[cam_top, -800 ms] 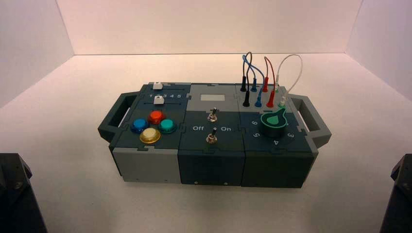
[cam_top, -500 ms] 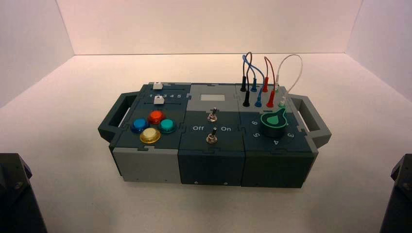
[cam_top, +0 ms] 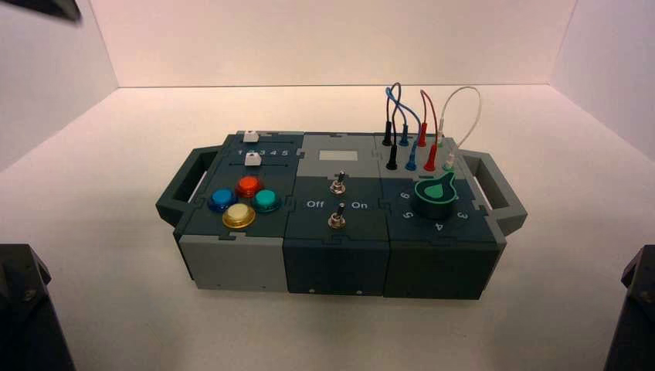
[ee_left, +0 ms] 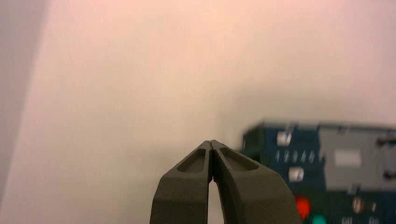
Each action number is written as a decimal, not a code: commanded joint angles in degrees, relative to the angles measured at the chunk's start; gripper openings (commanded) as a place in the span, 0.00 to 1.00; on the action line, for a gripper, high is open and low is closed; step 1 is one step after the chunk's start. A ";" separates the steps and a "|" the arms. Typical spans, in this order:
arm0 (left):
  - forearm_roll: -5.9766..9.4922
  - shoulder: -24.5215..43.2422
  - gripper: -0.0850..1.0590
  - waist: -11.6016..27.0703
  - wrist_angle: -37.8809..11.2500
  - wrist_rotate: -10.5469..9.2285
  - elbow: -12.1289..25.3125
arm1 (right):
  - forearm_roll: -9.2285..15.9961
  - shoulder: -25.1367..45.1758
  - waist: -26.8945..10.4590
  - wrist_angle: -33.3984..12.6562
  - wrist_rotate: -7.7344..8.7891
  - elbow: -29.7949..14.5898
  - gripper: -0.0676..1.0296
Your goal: Move the box to the right.
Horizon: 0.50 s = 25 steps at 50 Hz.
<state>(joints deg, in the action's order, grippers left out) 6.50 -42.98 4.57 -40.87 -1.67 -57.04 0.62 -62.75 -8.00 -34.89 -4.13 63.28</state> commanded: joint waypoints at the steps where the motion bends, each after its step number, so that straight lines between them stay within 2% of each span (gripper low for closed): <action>1: -0.09 6.50 0.05 1.41 -2.81 0.26 2.99 | 0.18 2.72 0.18 0.26 0.00 -2.02 0.04; 15: -0.09 25.05 0.05 4.66 -6.24 0.26 7.38 | 0.26 4.22 -0.53 0.00 0.53 -2.99 0.04; 25: -0.18 36.12 0.05 8.00 -7.47 0.53 10.99 | 1.05 8.26 -1.76 -4.13 0.53 -3.60 0.04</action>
<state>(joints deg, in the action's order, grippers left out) 6.50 -10.02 11.16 -48.16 -1.41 -48.69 1.14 -56.95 -9.23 -37.71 -3.69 61.96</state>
